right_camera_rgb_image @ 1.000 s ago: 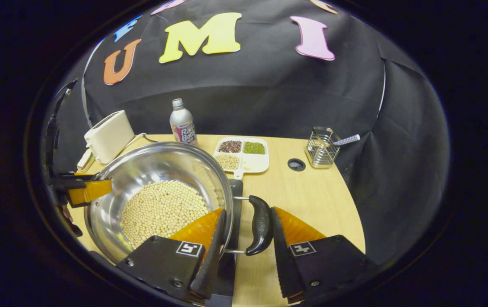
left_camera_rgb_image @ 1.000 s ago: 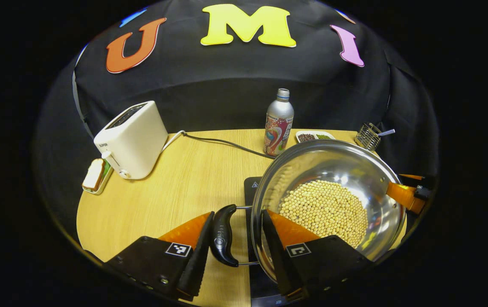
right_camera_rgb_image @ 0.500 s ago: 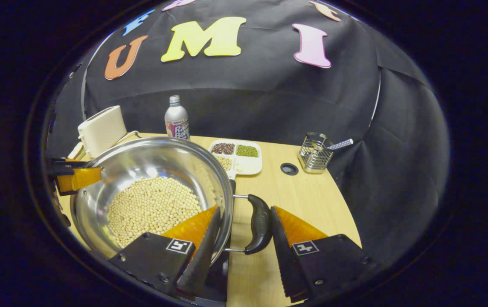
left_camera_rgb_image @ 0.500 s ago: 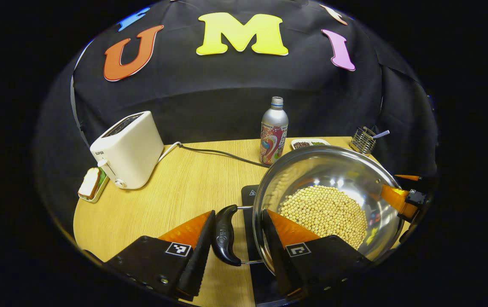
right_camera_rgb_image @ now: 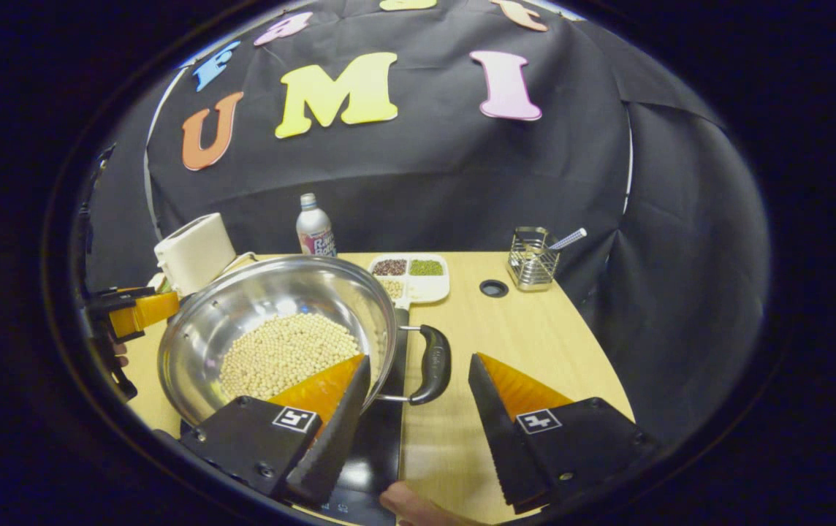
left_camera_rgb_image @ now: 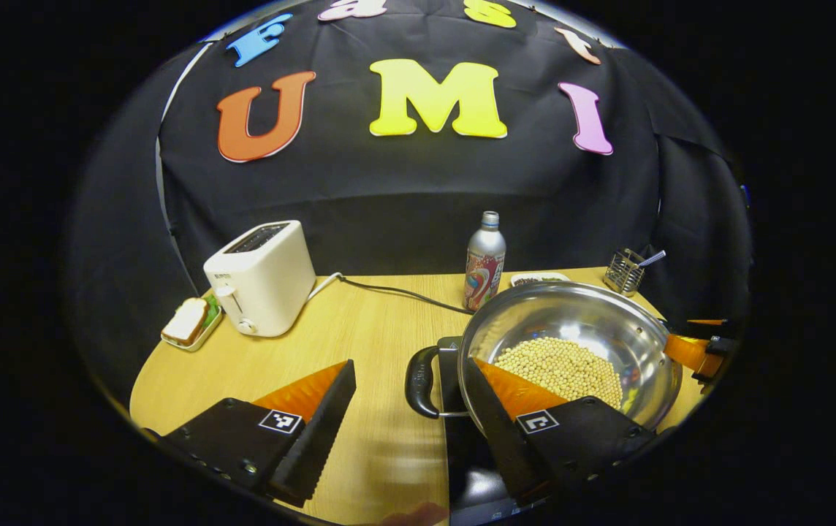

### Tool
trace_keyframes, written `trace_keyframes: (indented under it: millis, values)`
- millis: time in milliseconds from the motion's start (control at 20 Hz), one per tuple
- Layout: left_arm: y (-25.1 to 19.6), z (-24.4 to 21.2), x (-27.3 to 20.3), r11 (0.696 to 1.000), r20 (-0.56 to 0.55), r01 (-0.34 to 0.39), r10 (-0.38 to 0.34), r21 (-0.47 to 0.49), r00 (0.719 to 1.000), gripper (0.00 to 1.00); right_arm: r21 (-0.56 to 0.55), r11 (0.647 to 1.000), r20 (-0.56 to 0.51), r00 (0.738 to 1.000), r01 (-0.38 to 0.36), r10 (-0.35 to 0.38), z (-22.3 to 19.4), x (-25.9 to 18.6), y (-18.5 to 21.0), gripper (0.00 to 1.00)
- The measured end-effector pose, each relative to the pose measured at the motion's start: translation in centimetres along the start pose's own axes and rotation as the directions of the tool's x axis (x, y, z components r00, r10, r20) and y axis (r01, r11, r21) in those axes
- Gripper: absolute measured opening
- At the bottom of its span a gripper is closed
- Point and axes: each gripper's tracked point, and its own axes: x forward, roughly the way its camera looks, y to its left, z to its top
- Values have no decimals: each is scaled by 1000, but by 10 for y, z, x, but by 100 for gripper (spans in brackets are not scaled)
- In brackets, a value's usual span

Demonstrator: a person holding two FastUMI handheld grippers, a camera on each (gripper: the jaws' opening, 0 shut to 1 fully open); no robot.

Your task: First push the handle of the pot to place it horizontally, then grasp the pot with both hands and set it on the induction cooktop.

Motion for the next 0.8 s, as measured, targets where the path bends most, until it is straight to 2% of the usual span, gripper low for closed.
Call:
trace_keyframes:
  millis: [150,250,300,350,500,650,800]
  values:
    - [8,9,-42,1000,99,-4,5,-15,995,92,-16,1000,97,995,6,-4,5,-33,-3,87]
    - [9,3,-71,999,135,5,3,-53,991,92,-10,1000,165,986,-26,27,5,-60,5,85]
    - [8,-4,-88,998,150,14,-5,-64,989,92,-8,999,196,980,-35,36,6,-73,7,93]
    - [8,-8,-100,998,167,18,-7,-65,986,92,-3,999,224,974,-35,34,7,-85,7,96]
    - [13,-18,-135,996,197,18,-1,-83,980,94,0,1000,270,963,-1,1,-1,-117,2,98]
    - [17,-17,-168,995,242,7,17,-97,970,95,12,1000,307,951,-17,12,-9,-152,7,98]
    - [11,-17,-203,995,274,25,3,-101,962,95,26,999,343,939,-22,12,-16,-189,7,98]
